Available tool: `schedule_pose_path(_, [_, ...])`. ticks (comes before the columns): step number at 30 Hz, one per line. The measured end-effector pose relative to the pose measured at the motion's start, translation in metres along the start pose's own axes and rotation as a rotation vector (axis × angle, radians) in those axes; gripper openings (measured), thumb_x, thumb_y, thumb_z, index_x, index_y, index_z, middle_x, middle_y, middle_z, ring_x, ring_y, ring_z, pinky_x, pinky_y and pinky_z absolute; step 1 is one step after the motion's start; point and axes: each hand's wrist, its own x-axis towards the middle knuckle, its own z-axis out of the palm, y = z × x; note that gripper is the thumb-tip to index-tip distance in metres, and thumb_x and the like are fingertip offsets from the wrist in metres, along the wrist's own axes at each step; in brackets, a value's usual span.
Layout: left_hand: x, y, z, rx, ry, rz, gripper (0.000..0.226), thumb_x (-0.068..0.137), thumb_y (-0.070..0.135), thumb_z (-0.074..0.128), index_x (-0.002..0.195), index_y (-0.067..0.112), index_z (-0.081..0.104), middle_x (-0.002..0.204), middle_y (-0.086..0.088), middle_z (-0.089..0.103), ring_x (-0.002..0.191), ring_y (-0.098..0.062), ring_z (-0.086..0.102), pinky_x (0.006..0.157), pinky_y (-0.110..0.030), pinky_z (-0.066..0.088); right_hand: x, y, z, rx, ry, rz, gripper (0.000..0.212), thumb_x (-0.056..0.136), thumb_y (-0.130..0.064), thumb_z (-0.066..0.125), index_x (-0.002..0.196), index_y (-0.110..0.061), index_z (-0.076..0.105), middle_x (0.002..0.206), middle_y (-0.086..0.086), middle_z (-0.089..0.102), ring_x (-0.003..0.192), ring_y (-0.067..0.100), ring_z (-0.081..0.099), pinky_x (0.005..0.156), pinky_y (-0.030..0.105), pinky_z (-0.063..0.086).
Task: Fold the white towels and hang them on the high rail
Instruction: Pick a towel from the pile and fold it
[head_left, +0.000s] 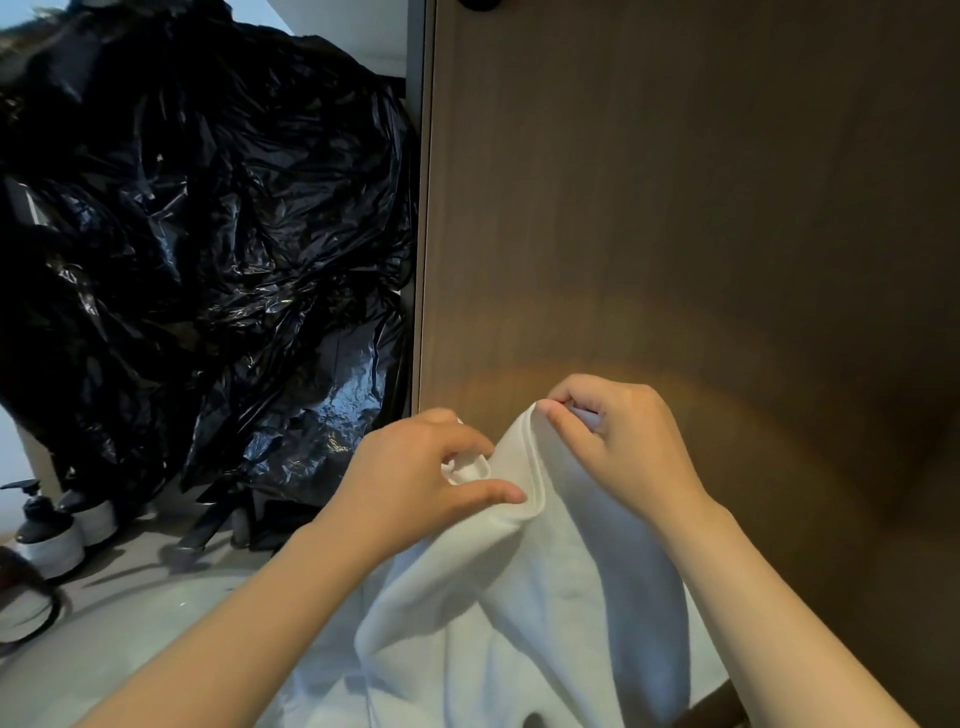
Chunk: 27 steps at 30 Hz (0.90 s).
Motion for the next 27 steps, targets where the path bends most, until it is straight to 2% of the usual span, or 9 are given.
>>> schedule_pose_path(3, [-0.003,-0.004,-0.003,-0.037,0.019,-0.02,0.076,0.042,0.095,0.044,0.086,0.04,0.073,0.085,0.022,0.062,0.077,0.006,0.054,0.068,-0.019,0.043,0.001,0.008,-0.004,0.002,0.017,0.035,0.015,0.094,-0.029,0.063,0.083,-0.022,0.069,0.075,-0.012,0.066,0.073,0.008,0.062,0.066,0.038,0.054])
schedule_pose_path(8, [-0.007,-0.009,-0.006,0.001,0.024,-0.002,0.064,0.045,0.092,0.053,0.071,0.037,0.071,0.076,0.019,0.061,0.074,0.003,0.055,0.061,-0.019,0.041,0.003,0.022,-0.008,-0.008,0.021,0.126,0.016,0.094,-0.029,0.063,0.082,-0.022,0.069,0.074,-0.012,0.065,0.074,0.008,0.062,0.069,0.039,0.055])
schedule_pose_path(11, [-0.008,-0.017,-0.004,0.071,0.051,-0.026,0.055,0.06,0.077,0.057,0.049,0.023,0.053,0.061,0.008,0.048,0.057,-0.007,0.047,0.05,-0.024,0.029,0.003,0.027,-0.008,-0.005,0.018,0.163,0.016,0.095,-0.03,0.062,0.081,-0.023,0.069,0.074,-0.012,0.065,0.073,0.007,0.061,0.069,0.039,0.056])
schedule_pose_path(14, [-0.004,-0.027,-0.001,0.109,0.096,-0.077,0.049,0.068,0.058,0.049,0.052,0.011,0.05,0.06,0.001,0.04,0.055,-0.013,0.043,0.048,-0.027,0.026,0.002,0.029,-0.008,0.0,0.015,0.176,0.018,0.094,-0.032,0.062,0.08,-0.024,0.068,0.072,-0.014,0.064,0.072,0.008,0.062,0.068,0.04,0.056])
schedule_pose_path(19, [0.017,-0.048,-0.007,0.146,0.276,-0.206,0.038,0.076,0.038,0.052,0.048,0.015,0.042,0.057,0.002,0.039,0.05,-0.013,0.04,0.047,-0.025,0.019,0.007,0.019,-0.005,0.064,-0.078,0.096,0.018,0.091,-0.038,0.063,0.077,-0.029,0.069,0.07,-0.021,0.063,0.073,0.004,0.062,0.064,0.028,0.055])
schedule_pose_path(22, [0.03,-0.068,-0.008,0.201,0.335,-0.295,0.035,0.079,0.035,0.051,0.054,0.011,0.056,0.064,0.0,0.05,0.055,-0.019,0.049,0.047,-0.026,0.029,0.005,0.024,-0.004,0.044,-0.22,0.062,0.025,0.089,-0.041,0.064,0.067,-0.028,0.065,0.065,-0.019,0.062,0.067,0.005,0.061,0.055,0.027,0.046])
schedule_pose_path(25, [0.031,-0.092,-0.003,0.232,0.327,-0.407,0.03,0.085,0.032,0.056,0.069,0.008,0.064,0.075,0.0,0.061,0.065,-0.024,0.057,0.056,-0.033,0.044,-0.012,0.042,-0.005,-0.062,-0.335,0.105,0.033,0.09,-0.046,0.062,0.059,-0.035,0.056,0.064,-0.027,0.059,0.067,0.0,0.058,0.052,0.017,0.034])
schedule_pose_path(27, [0.028,-0.1,0.004,0.268,0.271,-0.44,0.037,0.088,0.039,0.056,0.067,0.01,0.063,0.072,-0.001,0.061,0.062,-0.022,0.056,0.053,-0.03,0.043,-0.025,0.052,-0.004,-0.101,-0.333,0.149,0.031,0.091,-0.046,0.061,0.063,-0.034,0.058,0.061,-0.021,0.058,0.065,0.002,0.058,0.053,0.021,0.04])
